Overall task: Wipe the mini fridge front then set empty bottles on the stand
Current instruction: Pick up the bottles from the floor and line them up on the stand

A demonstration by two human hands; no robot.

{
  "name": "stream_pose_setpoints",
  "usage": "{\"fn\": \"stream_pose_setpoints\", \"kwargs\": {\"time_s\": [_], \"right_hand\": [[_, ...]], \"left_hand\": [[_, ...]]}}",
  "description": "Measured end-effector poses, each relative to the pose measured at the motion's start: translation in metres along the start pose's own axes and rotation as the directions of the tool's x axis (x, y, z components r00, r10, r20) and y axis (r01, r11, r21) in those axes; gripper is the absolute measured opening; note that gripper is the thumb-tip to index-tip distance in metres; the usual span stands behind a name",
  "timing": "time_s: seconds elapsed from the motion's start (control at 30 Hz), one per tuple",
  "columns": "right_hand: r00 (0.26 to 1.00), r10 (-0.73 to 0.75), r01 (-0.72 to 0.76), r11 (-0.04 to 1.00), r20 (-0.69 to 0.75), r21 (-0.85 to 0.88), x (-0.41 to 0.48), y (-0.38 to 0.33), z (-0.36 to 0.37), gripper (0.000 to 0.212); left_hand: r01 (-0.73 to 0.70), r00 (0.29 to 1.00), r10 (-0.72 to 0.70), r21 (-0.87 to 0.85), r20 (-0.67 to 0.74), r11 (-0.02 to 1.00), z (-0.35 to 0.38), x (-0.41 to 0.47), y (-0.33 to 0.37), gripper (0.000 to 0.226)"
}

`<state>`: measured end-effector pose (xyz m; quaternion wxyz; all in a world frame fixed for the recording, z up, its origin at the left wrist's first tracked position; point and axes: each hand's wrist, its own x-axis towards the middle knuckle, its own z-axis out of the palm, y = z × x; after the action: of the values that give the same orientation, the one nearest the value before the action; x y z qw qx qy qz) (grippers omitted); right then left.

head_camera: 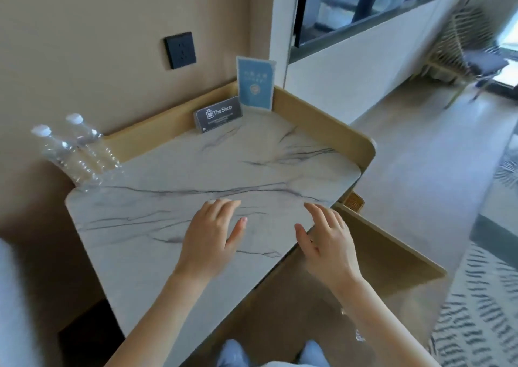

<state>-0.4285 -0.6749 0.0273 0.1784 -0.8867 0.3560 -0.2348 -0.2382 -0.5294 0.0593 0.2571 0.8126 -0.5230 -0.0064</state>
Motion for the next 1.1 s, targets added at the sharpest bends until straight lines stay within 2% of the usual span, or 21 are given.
{"fn": "stream_pose_setpoints", "kwargs": {"time_s": [0.27, 0.53, 0.67, 0.87, 1.1], "right_hand": [[0.965, 0.213, -0.223, 0.973, -0.150, -0.056, -0.110, 0.125, -0.098, 0.051], [0.903, 0.388, -0.408, 0.909, -0.185, -0.083, -0.231, 0.243, -0.203, 0.046], [0.888, 0.414, -0.439, 0.893, -0.200, -0.098, -0.271, 0.276, -0.239, 0.047], [0.882, 0.421, -0.443, 0.893, -0.211, -0.074, -0.293, 0.310, -0.257, 0.057], [0.879, 0.434, -0.451, 0.891, -0.196, -0.050, -0.286, 0.348, -0.238, 0.057]], "left_hand": [[-0.216, 0.966, 0.227, -0.098, 0.126, 0.972, 0.095, -0.009, 0.143, 0.051], [-0.235, 0.943, 0.269, -0.182, 0.193, 0.955, 0.178, -0.057, 0.298, 0.051], [-0.260, 0.933, 0.297, -0.190, 0.204, 0.947, 0.193, -0.074, 0.355, 0.049], [-0.297, 0.912, 0.329, -0.159, 0.246, 0.942, 0.209, -0.079, 0.394, 0.049], [-0.277, 0.903, 0.303, -0.125, 0.306, 0.953, 0.253, -0.068, 0.395, 0.050]]}}
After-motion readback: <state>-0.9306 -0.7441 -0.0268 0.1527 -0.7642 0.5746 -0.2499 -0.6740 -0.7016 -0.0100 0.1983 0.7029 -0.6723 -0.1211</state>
